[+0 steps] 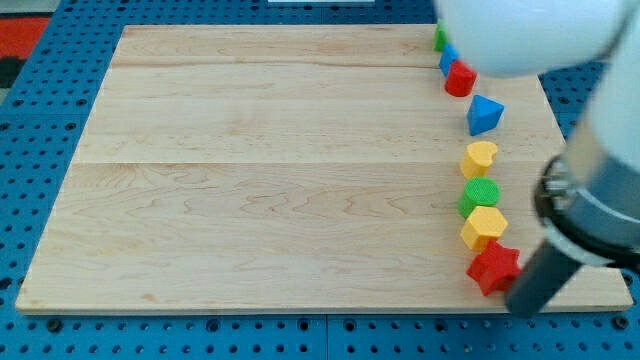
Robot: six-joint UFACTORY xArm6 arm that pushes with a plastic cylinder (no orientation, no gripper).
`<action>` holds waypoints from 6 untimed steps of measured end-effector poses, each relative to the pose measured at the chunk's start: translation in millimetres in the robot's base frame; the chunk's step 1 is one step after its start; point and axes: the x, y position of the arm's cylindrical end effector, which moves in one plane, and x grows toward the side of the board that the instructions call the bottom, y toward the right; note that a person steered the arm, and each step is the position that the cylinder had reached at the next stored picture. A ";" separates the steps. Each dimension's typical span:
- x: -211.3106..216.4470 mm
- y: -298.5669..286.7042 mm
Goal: Move the red star left a bit
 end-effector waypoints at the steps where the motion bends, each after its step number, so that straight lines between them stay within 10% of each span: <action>1: -0.2 1.8; 6: -60.0 -82.0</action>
